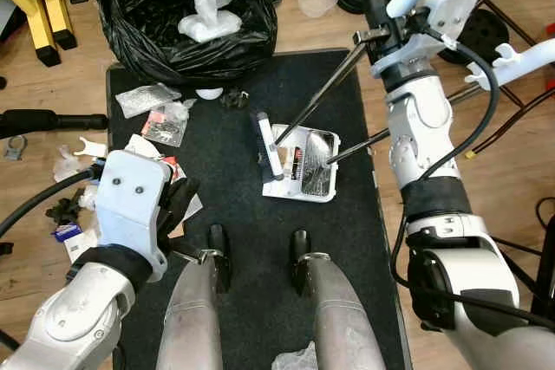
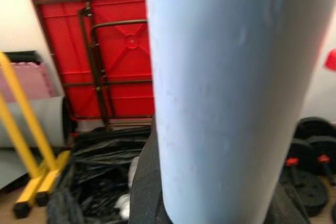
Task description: Sweep floor
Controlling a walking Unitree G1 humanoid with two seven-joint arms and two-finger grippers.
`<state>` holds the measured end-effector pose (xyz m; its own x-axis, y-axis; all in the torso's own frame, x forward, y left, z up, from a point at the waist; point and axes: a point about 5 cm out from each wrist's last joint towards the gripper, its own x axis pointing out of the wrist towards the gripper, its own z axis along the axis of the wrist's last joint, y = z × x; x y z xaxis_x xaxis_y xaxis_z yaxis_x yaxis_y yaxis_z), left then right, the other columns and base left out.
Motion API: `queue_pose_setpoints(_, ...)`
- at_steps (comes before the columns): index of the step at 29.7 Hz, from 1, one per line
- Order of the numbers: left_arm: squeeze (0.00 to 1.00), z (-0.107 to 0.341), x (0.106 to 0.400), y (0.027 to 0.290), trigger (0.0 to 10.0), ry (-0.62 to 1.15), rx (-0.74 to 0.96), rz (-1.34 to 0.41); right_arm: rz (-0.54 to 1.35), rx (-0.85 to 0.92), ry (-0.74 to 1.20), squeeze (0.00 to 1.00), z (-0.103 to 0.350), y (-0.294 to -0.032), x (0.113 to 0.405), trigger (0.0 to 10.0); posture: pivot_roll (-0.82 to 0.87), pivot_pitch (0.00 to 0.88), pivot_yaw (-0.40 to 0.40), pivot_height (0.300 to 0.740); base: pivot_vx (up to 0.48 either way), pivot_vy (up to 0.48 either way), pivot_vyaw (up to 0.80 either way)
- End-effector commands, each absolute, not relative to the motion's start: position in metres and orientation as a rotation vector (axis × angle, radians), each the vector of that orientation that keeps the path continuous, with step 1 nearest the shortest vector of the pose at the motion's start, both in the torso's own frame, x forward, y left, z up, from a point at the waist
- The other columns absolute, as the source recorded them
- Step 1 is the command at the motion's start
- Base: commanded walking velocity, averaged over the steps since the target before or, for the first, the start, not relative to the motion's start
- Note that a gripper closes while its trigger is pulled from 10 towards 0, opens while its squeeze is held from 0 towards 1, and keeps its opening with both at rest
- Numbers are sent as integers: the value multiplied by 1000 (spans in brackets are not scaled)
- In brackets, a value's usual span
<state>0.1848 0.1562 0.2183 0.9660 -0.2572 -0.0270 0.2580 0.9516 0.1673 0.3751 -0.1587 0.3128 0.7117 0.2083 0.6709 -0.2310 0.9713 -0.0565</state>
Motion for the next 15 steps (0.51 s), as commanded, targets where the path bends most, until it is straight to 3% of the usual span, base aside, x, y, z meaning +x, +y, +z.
queue_pose_setpoints(1,0,211,182,154,10000,53,174,-316,187,-61,-765,0,325,-170,372,10000,-5,624,-107,740,0,0,0)
queue_pose_setpoints(15,0,210,186,152,10000,51,166,-317,161,-45,-829,0,349,-175,368,10000,-21,606,-113,740,0,0,0)
